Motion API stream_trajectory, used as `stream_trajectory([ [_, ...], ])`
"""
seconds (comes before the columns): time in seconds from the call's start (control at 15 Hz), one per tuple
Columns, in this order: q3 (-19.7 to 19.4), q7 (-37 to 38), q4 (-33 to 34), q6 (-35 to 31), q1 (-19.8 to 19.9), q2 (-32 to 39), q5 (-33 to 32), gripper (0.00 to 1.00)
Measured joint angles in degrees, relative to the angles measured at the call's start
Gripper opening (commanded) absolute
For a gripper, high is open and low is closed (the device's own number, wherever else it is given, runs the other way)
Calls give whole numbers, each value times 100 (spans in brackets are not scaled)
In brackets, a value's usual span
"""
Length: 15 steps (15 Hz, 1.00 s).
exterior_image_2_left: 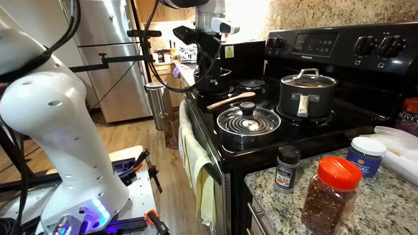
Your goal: Remove the cooking stick from the pot, pick up the lid and close the pot
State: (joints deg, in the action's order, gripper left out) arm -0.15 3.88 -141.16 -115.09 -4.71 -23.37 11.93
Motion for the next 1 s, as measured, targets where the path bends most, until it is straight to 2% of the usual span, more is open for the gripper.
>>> stream_trajectory([
  [0.73, 10, -2, 37, -21, 0, 16, 0, 100],
  [1.0, 187, -71, 464, 12, -19, 231, -159, 100],
])
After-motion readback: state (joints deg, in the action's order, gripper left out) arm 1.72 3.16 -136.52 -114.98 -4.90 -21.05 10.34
